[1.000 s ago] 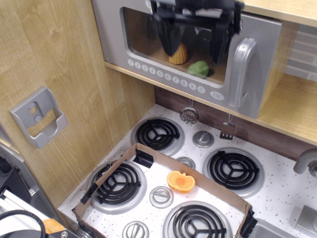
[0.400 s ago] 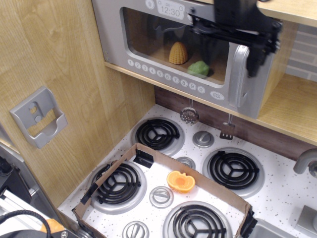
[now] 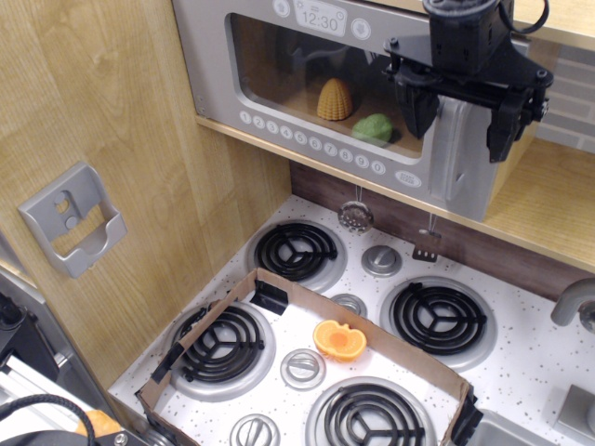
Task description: Open microwave
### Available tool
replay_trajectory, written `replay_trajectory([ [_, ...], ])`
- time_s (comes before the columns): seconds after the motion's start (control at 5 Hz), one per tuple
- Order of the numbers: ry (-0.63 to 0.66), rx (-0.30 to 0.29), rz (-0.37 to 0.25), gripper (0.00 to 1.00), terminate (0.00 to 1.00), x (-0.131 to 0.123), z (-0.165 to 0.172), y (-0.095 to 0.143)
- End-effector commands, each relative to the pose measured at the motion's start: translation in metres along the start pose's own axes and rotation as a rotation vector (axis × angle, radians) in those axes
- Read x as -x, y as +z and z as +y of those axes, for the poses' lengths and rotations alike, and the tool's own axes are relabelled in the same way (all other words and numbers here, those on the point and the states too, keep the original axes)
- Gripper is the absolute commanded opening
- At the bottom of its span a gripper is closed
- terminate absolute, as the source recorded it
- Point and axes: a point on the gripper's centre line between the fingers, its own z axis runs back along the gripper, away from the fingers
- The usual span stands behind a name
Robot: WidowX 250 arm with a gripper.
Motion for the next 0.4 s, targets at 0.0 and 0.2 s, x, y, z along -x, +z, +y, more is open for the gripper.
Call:
replay_trajectory([
  [0.0, -0.026, -0.006, -0.052, 1.0, 0.0, -0.0176, 0.0125, 0.0076],
  [0.2, -0.029, -0.01, -0.054, 1.0, 0.0, -0.0177, 0.0129, 0.0072],
])
